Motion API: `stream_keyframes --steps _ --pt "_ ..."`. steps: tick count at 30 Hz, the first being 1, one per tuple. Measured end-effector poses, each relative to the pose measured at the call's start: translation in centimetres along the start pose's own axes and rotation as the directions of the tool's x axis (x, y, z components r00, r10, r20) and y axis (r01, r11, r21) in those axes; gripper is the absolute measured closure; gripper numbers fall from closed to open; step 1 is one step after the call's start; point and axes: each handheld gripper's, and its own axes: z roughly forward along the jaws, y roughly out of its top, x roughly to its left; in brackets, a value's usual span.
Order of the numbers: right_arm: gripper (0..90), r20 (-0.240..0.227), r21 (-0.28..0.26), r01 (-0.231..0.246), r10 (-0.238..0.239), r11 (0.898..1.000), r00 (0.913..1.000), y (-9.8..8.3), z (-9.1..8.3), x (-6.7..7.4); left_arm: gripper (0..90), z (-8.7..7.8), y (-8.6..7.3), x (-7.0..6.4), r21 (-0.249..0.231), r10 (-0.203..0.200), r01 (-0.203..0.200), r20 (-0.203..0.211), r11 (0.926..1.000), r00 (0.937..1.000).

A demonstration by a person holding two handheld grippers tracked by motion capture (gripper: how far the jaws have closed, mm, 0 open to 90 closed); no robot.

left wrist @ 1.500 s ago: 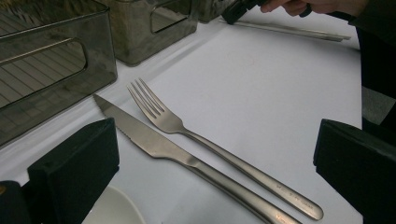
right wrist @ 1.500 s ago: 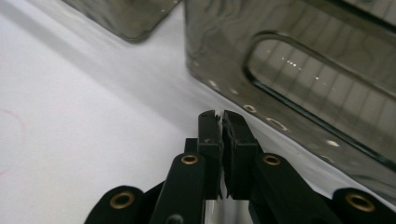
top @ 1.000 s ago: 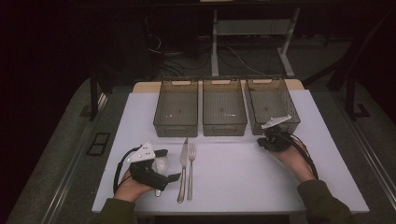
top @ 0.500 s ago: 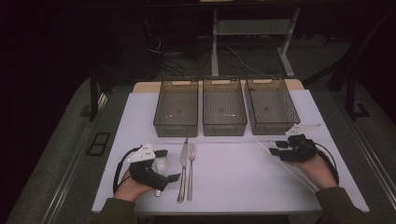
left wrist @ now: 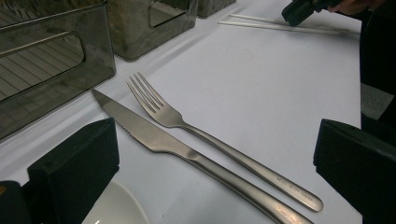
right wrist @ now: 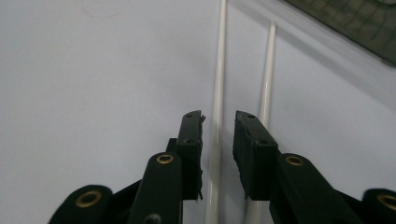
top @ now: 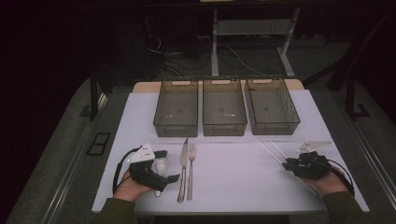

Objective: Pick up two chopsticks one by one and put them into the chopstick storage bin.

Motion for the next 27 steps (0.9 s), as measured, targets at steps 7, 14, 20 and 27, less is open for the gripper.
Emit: stream_keyframes --steps 7,14,20,27 --pt "77.4 0.008 0.028 0.000 0.000 1.000 1.0000 -0.84 -0.04 -0.08 0.0 -0.04 0.00 0.01 0.000 0.001 -0.001 -0.001 1.0000 1.0000" --pt "81.6 0.009 0.045 0.005 -0.005 0.999 0.9999 -0.99 0.14 -0.09 0.0 -0.06 0.00 -0.01 0.001 0.001 -0.001 0.000 1.0000 1.0000" --pt "83.6 0.011 0.058 0.007 -0.008 0.998 0.9999 -0.93 0.21 0.09 0.0 -0.01 -0.01 -0.04 0.001 0.002 -0.002 0.002 1.0000 1.0000" --pt "84.5 0.006 0.060 -0.032 0.032 0.998 0.9995 -0.81 0.14 -0.08 0.0 0.00 0.01 -0.05 0.001 0.002 -0.002 0.002 1.0000 1.0000"
